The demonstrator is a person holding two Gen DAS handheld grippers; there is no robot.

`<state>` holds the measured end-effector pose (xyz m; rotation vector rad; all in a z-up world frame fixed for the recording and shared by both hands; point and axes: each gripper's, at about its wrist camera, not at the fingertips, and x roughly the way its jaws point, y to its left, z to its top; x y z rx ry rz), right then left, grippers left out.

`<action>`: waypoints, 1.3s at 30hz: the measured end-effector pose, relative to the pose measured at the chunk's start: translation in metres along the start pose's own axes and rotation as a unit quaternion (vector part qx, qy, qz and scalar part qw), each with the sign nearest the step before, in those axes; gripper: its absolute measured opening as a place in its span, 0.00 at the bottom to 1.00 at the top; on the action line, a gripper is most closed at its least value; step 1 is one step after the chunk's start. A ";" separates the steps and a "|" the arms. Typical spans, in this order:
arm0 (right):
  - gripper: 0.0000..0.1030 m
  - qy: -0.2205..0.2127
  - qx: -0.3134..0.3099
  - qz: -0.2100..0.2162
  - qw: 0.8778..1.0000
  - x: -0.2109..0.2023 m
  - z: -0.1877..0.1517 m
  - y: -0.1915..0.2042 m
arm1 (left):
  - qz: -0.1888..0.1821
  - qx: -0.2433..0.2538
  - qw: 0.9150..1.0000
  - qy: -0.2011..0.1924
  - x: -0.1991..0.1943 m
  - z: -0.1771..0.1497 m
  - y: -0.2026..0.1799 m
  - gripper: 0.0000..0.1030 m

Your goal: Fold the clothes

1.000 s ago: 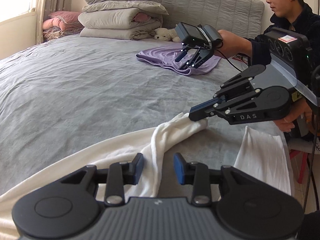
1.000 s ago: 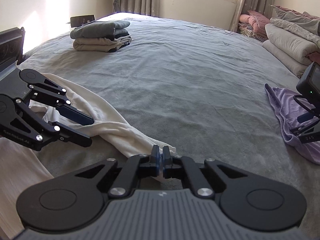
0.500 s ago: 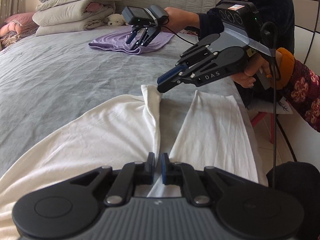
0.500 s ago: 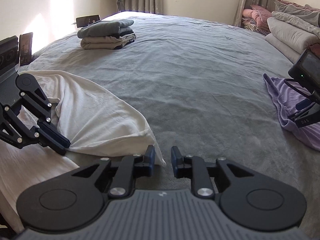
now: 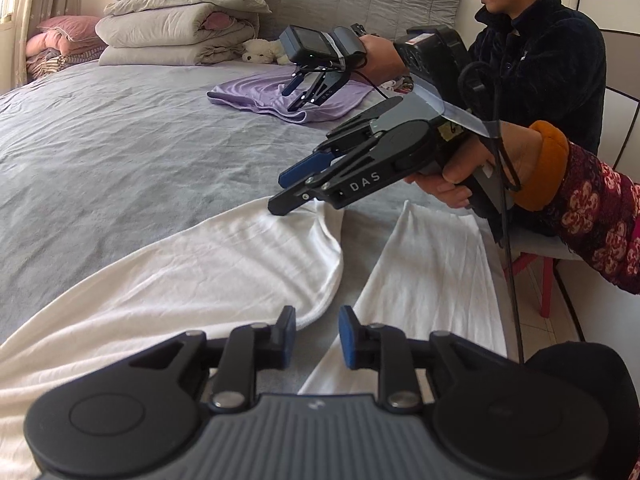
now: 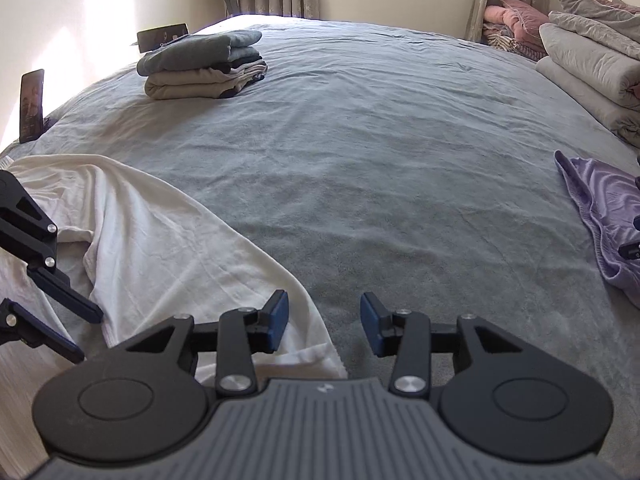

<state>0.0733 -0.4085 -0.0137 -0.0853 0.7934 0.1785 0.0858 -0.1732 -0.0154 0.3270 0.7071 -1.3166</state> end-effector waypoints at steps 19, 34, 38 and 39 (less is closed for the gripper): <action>0.30 0.050 -0.012 -0.002 0.999 0.003 0.008 -0.003 | 0.283 -0.139 0.949 -0.031 -0.093 -0.048 0.120 0.33; 0.01 0.047 -0.119 -0.115 0.985 0.025 0.048 0.010 | 0.316 -0.165 0.934 -0.033 -0.089 -0.053 0.152 0.01; 0.01 0.029 -0.137 -0.162 0.977 0.043 0.072 0.006 | 0.325 -0.167 0.930 -0.045 -0.091 -0.051 0.154 0.01; 0.01 0.024 -0.138 -0.172 0.975 0.048 0.079 0.004 | 0.328 -0.166 0.929 -0.046 -0.091 -0.051 0.155 0.01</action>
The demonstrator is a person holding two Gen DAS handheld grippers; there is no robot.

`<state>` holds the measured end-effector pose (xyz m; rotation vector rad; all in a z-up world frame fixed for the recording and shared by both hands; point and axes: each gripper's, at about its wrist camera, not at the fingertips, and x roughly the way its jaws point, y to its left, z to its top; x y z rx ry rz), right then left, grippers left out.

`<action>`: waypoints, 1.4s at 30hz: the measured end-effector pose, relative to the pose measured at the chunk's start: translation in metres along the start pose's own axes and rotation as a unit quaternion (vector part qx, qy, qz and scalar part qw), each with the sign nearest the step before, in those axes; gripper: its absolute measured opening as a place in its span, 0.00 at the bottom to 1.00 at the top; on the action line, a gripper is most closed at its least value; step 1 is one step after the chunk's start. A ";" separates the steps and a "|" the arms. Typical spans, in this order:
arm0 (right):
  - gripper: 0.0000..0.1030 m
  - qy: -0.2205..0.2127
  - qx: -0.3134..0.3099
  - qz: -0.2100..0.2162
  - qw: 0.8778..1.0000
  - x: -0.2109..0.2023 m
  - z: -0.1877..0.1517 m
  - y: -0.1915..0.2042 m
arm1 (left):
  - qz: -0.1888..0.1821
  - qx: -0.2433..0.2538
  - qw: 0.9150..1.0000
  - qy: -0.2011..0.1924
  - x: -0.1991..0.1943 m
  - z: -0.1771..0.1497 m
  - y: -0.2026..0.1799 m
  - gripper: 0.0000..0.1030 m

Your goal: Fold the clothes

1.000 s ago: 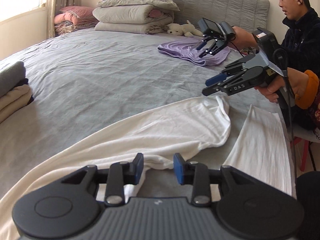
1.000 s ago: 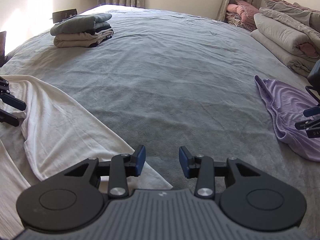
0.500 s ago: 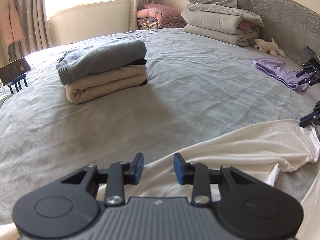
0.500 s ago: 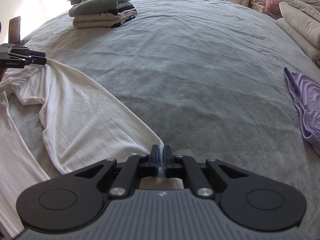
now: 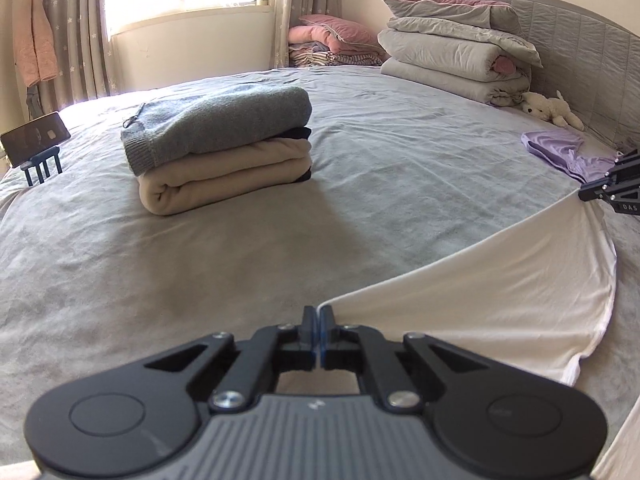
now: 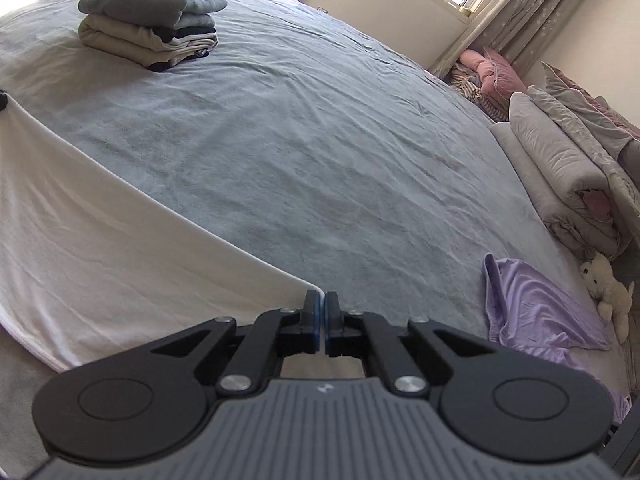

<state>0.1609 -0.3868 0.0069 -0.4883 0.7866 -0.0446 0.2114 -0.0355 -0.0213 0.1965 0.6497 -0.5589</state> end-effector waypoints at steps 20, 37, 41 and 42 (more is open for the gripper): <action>0.15 -0.006 0.104 0.025 0.994 0.058 0.026 -0.022 | 0.039 0.056 0.998 0.012 0.012 0.011 -0.020 0.27; 0.16 0.008 0.239 0.084 0.967 0.067 -0.012 -0.079 | -0.112 0.094 0.989 0.006 0.019 0.015 -0.109 0.27; 0.16 -0.003 0.258 0.108 0.960 0.081 -0.012 -0.073 | -0.154 0.102 0.983 0.010 0.029 0.013 -0.133 0.27; 0.13 -0.010 0.249 0.104 0.963 0.081 -0.011 -0.070 | -0.161 0.105 0.981 0.010 0.031 0.012 -0.139 0.27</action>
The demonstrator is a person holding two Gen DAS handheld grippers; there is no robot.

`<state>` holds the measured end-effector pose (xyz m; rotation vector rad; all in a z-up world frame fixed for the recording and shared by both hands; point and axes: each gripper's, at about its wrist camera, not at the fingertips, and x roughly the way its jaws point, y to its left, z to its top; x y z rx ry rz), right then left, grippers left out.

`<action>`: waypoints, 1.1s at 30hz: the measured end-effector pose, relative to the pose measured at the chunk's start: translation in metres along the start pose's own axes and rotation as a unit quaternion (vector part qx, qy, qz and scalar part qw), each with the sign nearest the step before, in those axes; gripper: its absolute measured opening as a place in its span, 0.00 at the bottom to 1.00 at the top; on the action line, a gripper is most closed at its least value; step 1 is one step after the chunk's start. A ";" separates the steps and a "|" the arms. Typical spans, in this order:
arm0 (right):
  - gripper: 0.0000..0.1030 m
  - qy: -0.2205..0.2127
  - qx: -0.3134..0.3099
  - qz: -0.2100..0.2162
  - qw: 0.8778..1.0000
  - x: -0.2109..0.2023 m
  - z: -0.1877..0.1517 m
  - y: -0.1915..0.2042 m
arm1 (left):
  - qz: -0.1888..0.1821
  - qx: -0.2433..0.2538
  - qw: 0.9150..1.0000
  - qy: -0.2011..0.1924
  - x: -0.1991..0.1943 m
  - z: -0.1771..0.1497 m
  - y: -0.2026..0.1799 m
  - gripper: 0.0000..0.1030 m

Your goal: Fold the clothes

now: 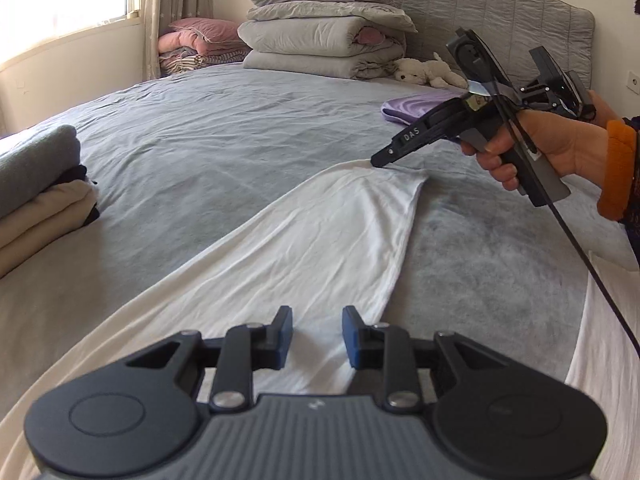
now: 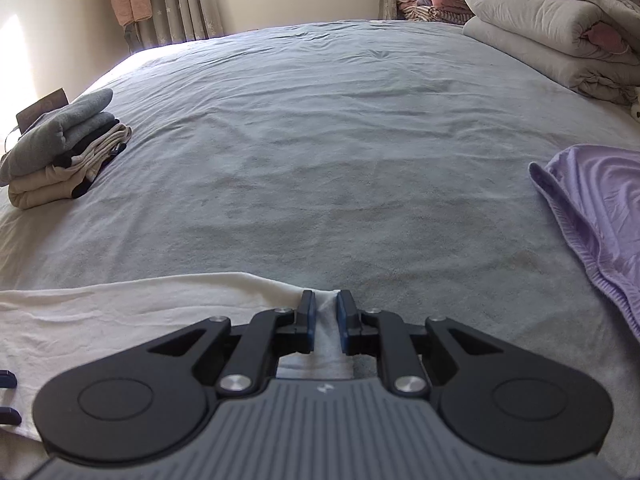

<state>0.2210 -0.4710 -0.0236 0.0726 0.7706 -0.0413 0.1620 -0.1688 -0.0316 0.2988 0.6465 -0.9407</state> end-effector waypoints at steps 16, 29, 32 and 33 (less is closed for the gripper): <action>0.27 -0.026 0.021 -0.022 0.999 -0.022 0.003 -0.012 | -0.036 0.009 0.999 -0.010 0.009 0.008 -0.027 0.33; 0.02 0.004 0.060 -0.011 0.998 -0.030 -0.022 -0.003 | 0.023 0.003 1.000 -0.004 0.008 0.005 -0.040 0.00; 0.01 0.000 0.037 -0.054 0.998 -0.038 -0.020 -0.003 | 0.015 -0.009 1.000 -0.014 0.007 0.008 -0.042 0.00; 0.00 0.000 0.027 -0.069 0.997 -0.040 -0.020 -0.003 | 0.010 -0.014 1.000 -0.011 0.009 0.008 -0.042 0.00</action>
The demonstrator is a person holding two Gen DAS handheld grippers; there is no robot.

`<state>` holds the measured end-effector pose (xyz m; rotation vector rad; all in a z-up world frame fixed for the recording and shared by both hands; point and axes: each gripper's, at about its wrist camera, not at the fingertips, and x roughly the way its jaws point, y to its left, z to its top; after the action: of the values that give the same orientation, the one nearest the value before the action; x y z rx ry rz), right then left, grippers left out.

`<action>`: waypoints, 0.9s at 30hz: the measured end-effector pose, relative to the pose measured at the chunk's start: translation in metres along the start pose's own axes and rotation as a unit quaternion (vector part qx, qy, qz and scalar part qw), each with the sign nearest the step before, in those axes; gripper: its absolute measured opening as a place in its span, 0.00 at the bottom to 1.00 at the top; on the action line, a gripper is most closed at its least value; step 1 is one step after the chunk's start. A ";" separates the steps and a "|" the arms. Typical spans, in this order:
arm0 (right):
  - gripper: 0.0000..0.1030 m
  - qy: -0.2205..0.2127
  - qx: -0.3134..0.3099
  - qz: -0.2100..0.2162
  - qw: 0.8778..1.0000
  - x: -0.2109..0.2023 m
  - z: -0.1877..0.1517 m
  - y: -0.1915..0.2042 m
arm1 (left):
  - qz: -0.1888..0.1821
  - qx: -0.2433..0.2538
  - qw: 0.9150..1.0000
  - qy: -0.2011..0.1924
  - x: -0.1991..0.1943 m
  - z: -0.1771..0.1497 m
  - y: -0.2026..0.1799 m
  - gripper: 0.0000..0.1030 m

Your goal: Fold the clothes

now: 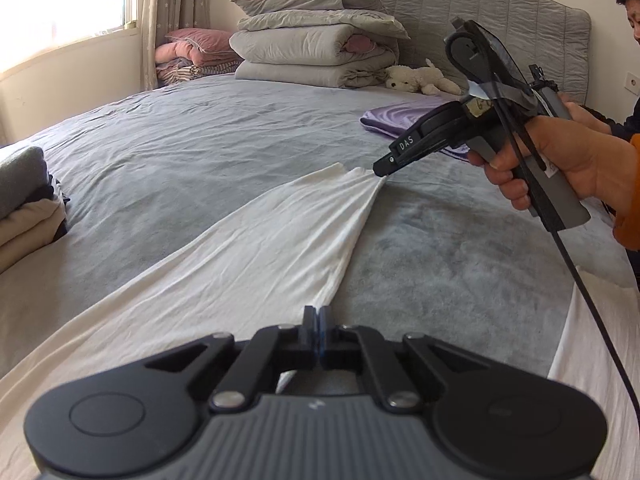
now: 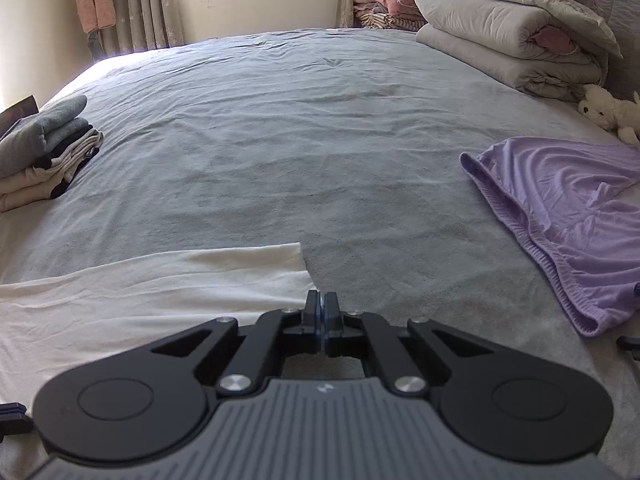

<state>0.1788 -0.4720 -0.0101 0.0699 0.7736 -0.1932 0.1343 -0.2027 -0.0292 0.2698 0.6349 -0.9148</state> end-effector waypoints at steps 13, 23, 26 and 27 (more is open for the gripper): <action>0.25 -0.016 -0.011 0.003 1.000 -0.022 -0.006 0.011 | 0.012 -0.008 1.000 -0.012 -0.040 -0.007 0.016 0.30; 0.39 -0.018 -0.069 0.063 0.995 -0.034 -0.012 0.073 | 0.105 -0.045 0.993 0.005 -0.092 -0.041 0.083 0.31; 0.39 -0.018 -0.081 0.084 0.993 -0.035 -0.015 0.094 | 0.142 -0.058 0.988 0.013 -0.110 -0.058 0.107 0.31; 0.39 -0.020 -0.090 0.091 0.992 -0.035 -0.016 0.104 | 0.154 -0.067 0.986 0.015 -0.118 -0.064 0.117 0.31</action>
<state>0.1641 -0.3633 0.0025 -0.0339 0.7378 0.0491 0.1507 -0.0266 -0.0126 0.2538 0.6574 -0.5698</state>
